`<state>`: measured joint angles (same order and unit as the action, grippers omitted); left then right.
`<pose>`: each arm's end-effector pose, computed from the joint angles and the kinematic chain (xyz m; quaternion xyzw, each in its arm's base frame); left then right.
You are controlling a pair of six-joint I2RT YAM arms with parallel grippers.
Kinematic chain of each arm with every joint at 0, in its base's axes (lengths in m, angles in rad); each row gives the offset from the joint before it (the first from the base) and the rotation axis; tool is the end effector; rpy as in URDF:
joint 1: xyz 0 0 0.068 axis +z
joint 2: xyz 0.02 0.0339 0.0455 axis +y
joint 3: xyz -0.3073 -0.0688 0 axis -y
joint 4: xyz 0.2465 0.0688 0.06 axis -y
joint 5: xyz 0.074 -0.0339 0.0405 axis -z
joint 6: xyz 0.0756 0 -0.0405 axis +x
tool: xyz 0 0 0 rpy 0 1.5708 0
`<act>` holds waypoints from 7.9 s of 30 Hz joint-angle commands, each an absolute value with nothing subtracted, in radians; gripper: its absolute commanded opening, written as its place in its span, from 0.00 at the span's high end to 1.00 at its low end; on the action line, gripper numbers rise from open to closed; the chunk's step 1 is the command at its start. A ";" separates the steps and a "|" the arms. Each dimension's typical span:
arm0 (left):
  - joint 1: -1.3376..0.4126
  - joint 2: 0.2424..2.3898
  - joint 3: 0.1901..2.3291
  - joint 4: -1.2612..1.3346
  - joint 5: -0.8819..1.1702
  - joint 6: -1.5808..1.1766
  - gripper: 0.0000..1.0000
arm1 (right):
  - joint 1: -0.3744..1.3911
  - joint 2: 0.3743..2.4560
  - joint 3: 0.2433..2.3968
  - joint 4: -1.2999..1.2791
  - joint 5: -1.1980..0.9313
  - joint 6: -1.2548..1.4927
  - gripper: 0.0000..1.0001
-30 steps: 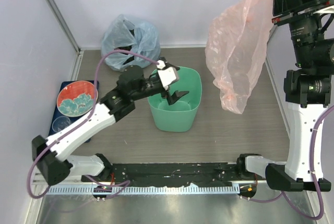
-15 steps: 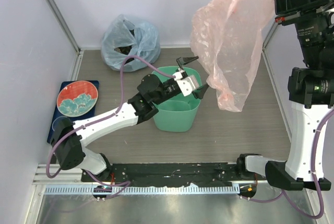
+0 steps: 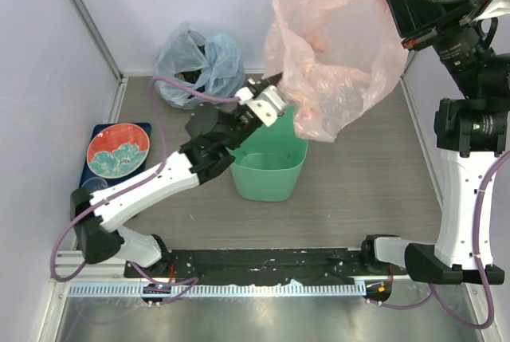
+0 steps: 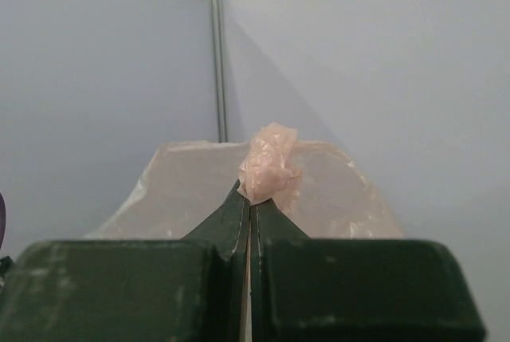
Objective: Put the trash bags into the trash bin
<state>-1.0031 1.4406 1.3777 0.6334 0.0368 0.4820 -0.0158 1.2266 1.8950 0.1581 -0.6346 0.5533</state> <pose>0.1889 -0.3014 0.5434 0.3361 0.3423 -0.2345 0.8455 0.1646 0.0422 0.7018 -0.1820 0.4132 0.3444 0.8232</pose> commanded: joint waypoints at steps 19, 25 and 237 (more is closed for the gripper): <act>-0.937 1.177 1.582 -0.120 0.054 -0.063 1.00 | -0.009 1.135 1.726 -0.202 -0.960 0.605 0.99; -0.848 1.255 1.566 -0.140 0.072 -0.233 1.00 | -0.015 1.120 1.726 -0.421 -0.931 0.583 0.99; -0.980 1.235 0.893 -0.548 0.347 0.653 1.00 | -0.077 1.404 1.402 -0.916 -0.781 -0.164 0.99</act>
<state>-0.9741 1.1957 0.9474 -0.4229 0.3874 0.6453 -0.0402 1.4391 1.3518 -0.9131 -0.8001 -0.0929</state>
